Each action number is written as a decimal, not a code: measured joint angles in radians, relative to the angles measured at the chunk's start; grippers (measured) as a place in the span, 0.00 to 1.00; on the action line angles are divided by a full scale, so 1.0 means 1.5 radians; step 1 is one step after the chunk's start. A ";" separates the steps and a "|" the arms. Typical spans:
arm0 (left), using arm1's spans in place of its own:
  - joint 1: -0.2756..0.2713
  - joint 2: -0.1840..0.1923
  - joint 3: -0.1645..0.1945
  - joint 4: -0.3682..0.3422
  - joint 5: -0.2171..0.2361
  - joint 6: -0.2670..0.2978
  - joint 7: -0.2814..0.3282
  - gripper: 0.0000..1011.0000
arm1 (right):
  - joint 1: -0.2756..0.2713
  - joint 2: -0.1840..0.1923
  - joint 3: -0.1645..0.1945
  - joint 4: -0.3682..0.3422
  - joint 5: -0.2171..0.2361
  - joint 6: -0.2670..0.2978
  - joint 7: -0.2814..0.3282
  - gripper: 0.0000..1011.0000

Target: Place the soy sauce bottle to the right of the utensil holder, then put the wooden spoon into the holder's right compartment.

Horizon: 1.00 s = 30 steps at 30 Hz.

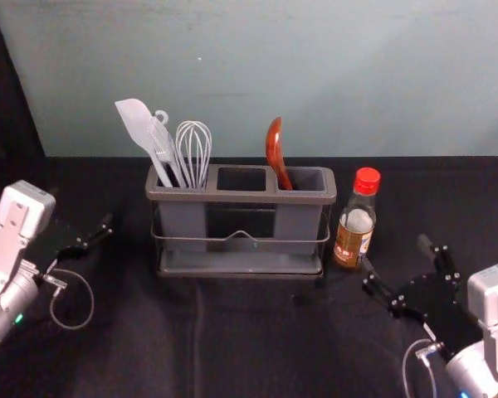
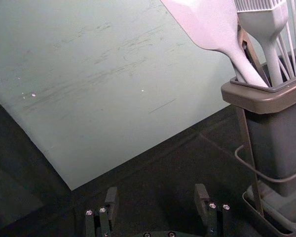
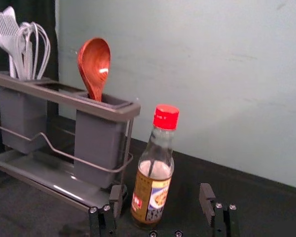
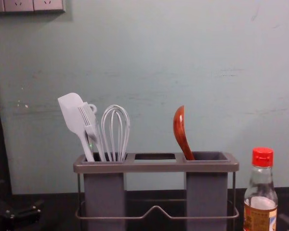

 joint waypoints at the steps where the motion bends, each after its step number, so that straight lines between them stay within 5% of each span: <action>1: 0.000 0.000 0.000 0.000 0.000 0.000 0.000 1.00 | 0.000 -0.002 0.000 0.002 -0.002 0.000 -0.001 0.99; 9: 0.000 0.000 0.000 0.000 0.000 0.000 0.000 1.00 | 0.005 -0.022 0.006 0.020 -0.013 0.018 -0.004 0.99; 30: 0.000 0.000 0.000 0.000 0.000 0.000 0.000 1.00 | 0.004 -0.019 0.005 0.017 -0.010 0.019 0.000 0.99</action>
